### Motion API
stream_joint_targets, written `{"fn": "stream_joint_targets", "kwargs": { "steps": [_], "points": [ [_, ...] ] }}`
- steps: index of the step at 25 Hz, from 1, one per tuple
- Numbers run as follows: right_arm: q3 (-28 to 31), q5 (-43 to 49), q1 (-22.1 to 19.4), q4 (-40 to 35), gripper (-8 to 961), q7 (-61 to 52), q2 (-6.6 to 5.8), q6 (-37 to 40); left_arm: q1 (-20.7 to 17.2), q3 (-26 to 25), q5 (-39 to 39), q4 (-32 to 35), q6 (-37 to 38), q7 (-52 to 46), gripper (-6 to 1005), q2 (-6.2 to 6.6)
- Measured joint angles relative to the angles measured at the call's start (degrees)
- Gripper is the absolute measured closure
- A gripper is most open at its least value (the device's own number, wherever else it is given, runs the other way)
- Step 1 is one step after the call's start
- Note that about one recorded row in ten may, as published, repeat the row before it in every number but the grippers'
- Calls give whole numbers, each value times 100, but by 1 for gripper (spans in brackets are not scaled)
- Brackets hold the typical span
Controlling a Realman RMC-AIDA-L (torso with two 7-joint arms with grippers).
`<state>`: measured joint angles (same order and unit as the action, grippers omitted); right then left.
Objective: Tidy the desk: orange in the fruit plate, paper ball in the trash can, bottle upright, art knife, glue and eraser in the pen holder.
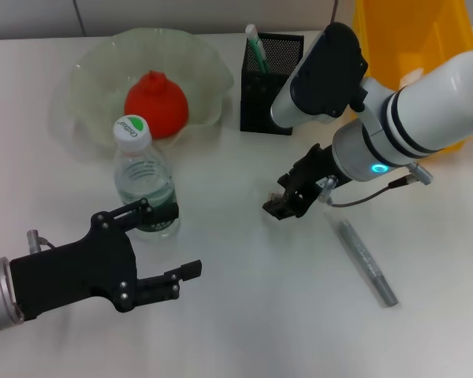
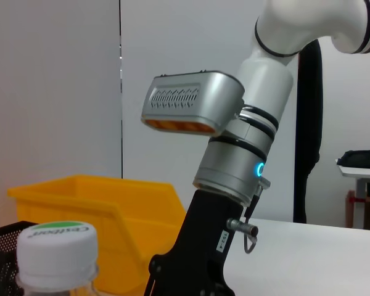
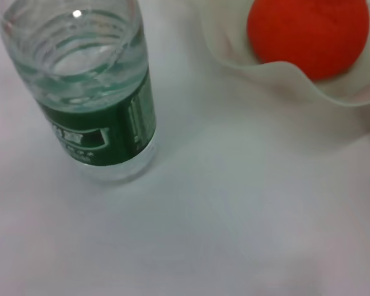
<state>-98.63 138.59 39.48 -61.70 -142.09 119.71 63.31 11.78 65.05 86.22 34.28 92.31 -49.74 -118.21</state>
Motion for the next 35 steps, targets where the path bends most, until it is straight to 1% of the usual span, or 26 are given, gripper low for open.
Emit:
{"fn": "stream_joint_targets", "kwargs": {
  "steps": [2, 5, 11, 16, 21, 23, 24, 25, 26, 27, 28, 29, 30, 31, 32, 33, 34, 35],
  "points": [
    [-5, -4, 43, 102, 384, 0, 0, -48, 13, -6, 0, 0, 4, 0, 198, 0],
    [-15, -7, 100, 209, 469, 0, 4, -102, 19, -5, 0, 0, 5, 0, 198, 0],
    [-29, -19, 180, 364, 522, 0, 8, -157, 26, -11, 0, 0, 2, 0, 198, 0],
    [-32, -305, 438, 849, 566, 110, 9, -242, 26, 4, 0, -5, -18, 0, 198, 0],
    [-34, -316, 436, 815, 619, 109, 9, -266, 14, 6, 0, -8, -28, 3, 198, 0],
    [-11, -316, 365, 665, 655, 77, 8, -224, 2, 3, 0, -9, -29, 7, 198, 0],
    [11, -317, 275, 498, 673, 64, 6, -186, -6, 1, -1, -9, -29, 8, 198, 0],
    [84, -317, 11, 1, 691, 34, -12, -107, -15, -1, -1, -9, -29, 8, 198, -1],
    [84, -317, 11, 1, 691, 34, -12, -107, -15, -1, -1, -9, -29, 8, 198, -1],
    [230, -318, -389, -754, 692, 13, -21, -41, -19, -1, -1, -9, -27, 9, 198, 0],
    [230, -318, -389, -754, 692, 13, -21, -41, -19, 3, -1, -9, -24, 9, 198, 0],
    [354, -317, -611, -1208, 692, 12, -22, -35, -19, 8, -1, -9, -21, 9, 198, 0],
    [638, -318, -991, -1900, 692, 28, -8, -70, -19, 21, -1, -9, -8, 9, 198, 0],
    [638, -318, -991, -1900, 693, 28, -8, -70, -19, 21, -1, -9, -8, 9, 198, 0],
    [979, -340, -1198, -2308, 693, 82, 8, -207, -17, 23, 0, -9, -1, 9, 198, 0],
    [1145, -379, -1233, -2381, 690, 116, 9, -296, -15, 24, 0, -9, 1, 9, 198, 0],
    [1145, -379, -1233, -2381, 687, 116, 9, -296, -15, 24, 0, -9, 1, 9, 198, 0],
    [1376, -560, -1188, -2233, 684, 293, -9, -554, -8, 28, 1, -9, 4, 9, 198, 0]
  ]
}}
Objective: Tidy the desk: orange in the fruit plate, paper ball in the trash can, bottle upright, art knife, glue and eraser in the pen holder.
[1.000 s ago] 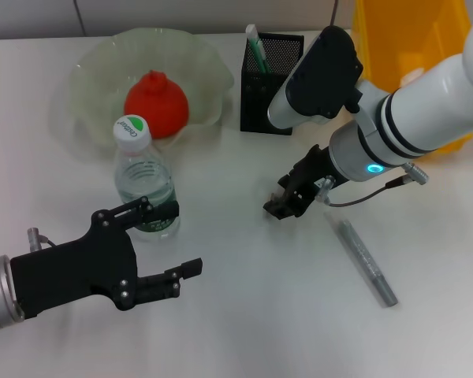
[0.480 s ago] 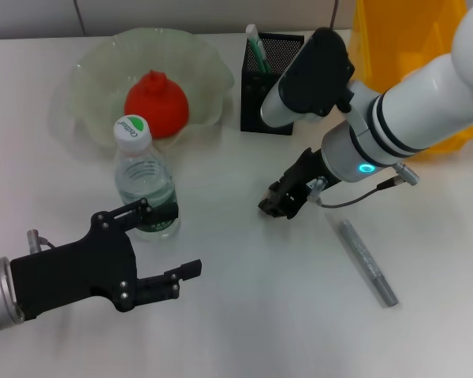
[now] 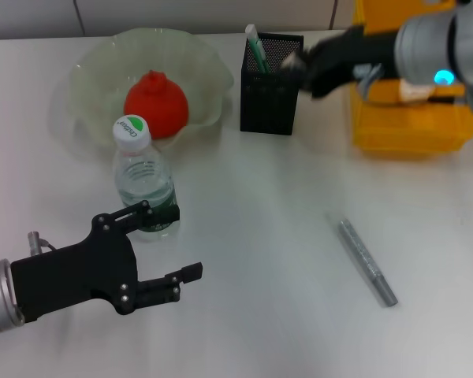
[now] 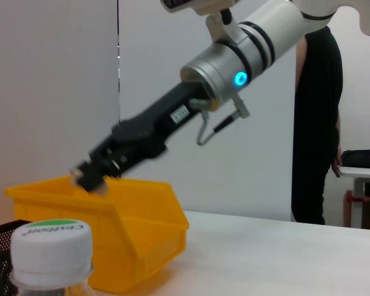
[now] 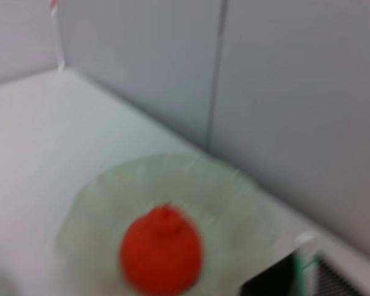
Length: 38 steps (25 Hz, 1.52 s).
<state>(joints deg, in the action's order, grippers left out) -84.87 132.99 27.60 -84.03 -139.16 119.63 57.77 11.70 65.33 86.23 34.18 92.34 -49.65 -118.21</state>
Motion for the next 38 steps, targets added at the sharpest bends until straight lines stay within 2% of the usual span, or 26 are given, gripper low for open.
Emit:
{"fn": "stream_joint_targets", "kwargs": {
  "steps": [1, 4, 5, 6, 9, 10, 15, 18, 20, 22, 24, 25, 26, 27, 28, 30, 32, 38],
  "points": [
    [0, 0, 0, 0, 682, 0, 0, 0, 0, 0, 0, 0, 0, 0, 198, 0],
    [239, -334, 390, 922, 673, 345, -28, -733, 6, 5, 6, 0, 7, 0, 198, -6],
    [239, -334, 390, 922, 670, 345, -28, -733, 6, 5, 6, 0, 7, 0, 198, -6],
    [285, -338, 644, 1363, 667, 375, -28, -931, 12, 10, 8, -1, 9, 0, 198, -7],
    [316, -340, 786, 1585, 659, 420, -29, -982, 18, 13, 8, -3, 9, 0, 198, -8],
    [386, -341, 1088, 2080, 656, 614, -32, -1050, 26, 14, 8, -6, 10, 0, 198, -9],
    [506, -343, 1469, 2714, 641, 813, -26, -1124, 34, 14, 9, -8, 11, 0, 198, -9],
    [521, -344, 1465, 2694, 633, 800, -26, -1073, 34, 14, 8, -9, 11, 0, 198, -6],
    [536, -341, 1280, 2265, 627, 570, -28, -713, 34, 14, 9, -8, 18, 0, 198, 0],
    [538, -326, 1163, 1972, 557, 419, -29, -472, 34, 14, 8, -9, 23, 0, 198, 1],
    [540, -293, 845, 1193, 487, -49, -32, 194, 33, 14, 8, -9, 26, 0, 198, 1],
    [542, -244, 506, 474, 452, -611, -34, 868, 34, 14, 8, -9, 28, 0, 198, 1],
    [542, -244, 506, 474, 417, -611, -34, 868, 34, 14, 8, -9, 28, 0, 198, 1],
    [593, -56, 201, -126, 382, -1150, -23, 1534, 34, 14, 8, -9, 29, 0, 198, 1],
    [593, -56, 201, -126, 352, -1150, -23, 1534, 34, 14, 8, -9, 29, 0, 198, 0],
    [654, 218, -91, -439, 291, -1498, 14, 2226, 35, 14, 8, -9, 30, 0, 198, 0],
    [637, 241, -155, -396, 230, -1517, 18, 2358, 36, 14, 8, -9, 30, 0, 198, 0],
    [266, 561, -321, -31, 235, -1669, 24, 2582, 51, 14, 8, 5, 32, -37, 198, 8]
  ]
}}
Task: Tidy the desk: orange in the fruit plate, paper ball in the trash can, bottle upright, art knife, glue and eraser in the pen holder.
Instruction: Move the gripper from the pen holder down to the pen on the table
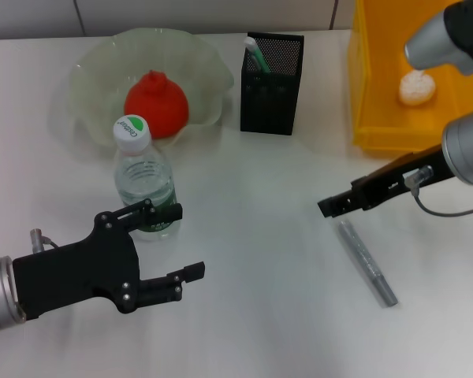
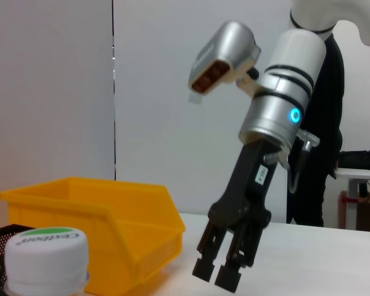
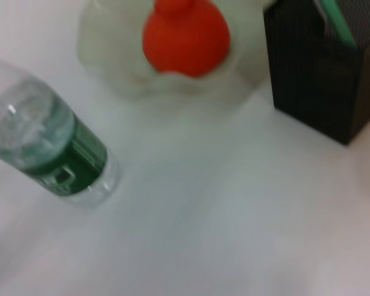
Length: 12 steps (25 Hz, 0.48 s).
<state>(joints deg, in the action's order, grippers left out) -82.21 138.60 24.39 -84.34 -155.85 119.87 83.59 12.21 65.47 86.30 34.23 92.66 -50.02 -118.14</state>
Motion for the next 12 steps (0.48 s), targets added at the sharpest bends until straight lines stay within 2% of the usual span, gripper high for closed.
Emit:
{"fn": "stream_joint_targets", "kwargs": {
  "steps": [12],
  "points": [
    [-275, 189, 196, 521, 237, -122, -9, -228, 0, 0, 0, -13, 6, 25, 198, 1]
  ]
}}
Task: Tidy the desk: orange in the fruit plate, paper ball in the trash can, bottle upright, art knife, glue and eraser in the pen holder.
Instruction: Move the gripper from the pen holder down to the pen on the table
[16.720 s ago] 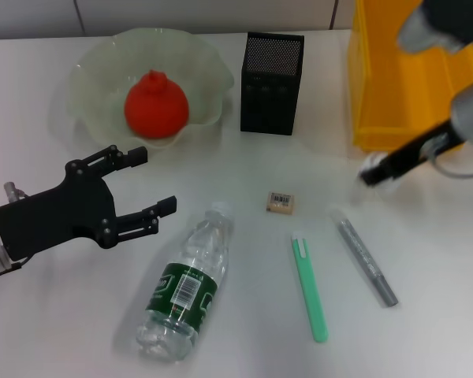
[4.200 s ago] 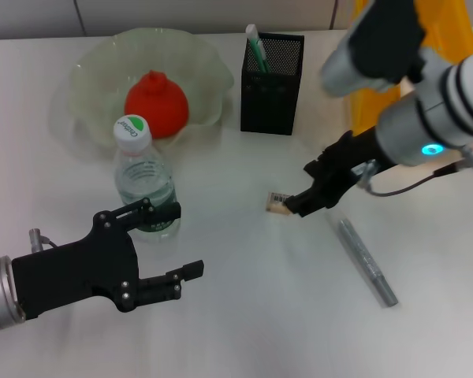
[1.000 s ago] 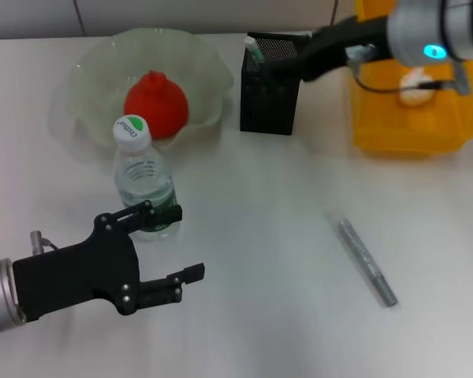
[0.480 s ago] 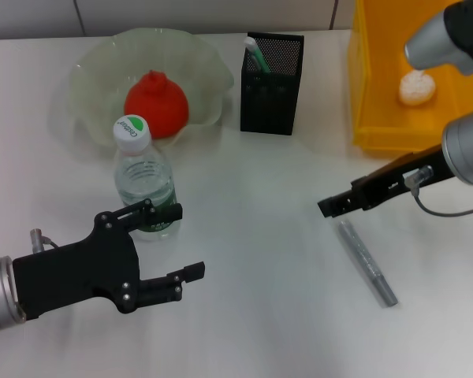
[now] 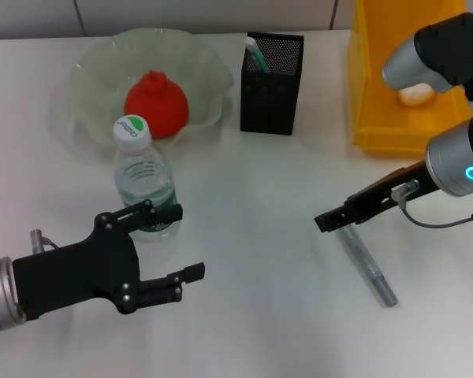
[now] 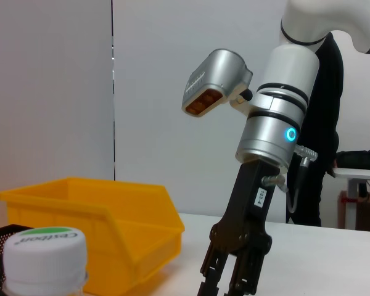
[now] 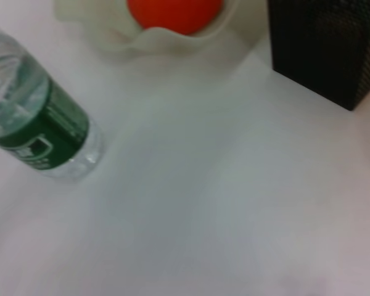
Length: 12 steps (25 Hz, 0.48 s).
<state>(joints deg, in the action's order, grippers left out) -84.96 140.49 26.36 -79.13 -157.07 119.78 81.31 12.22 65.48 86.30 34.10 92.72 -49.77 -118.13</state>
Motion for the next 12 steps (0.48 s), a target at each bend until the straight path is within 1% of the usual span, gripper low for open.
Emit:
{"fn": "stream_joint_targets", "kwargs": {
  "steps": [6, 12],
  "points": [
    [-66, 174, 35, 120, 238, -98, -5, -65, 0, 0, 0, 0, 0, 2, 198, 0],
    [-251, 183, 228, 556, 238, -102, -30, -182, 6, 0, 0, 0, 0, 3, 198, -2]
  ]
}}
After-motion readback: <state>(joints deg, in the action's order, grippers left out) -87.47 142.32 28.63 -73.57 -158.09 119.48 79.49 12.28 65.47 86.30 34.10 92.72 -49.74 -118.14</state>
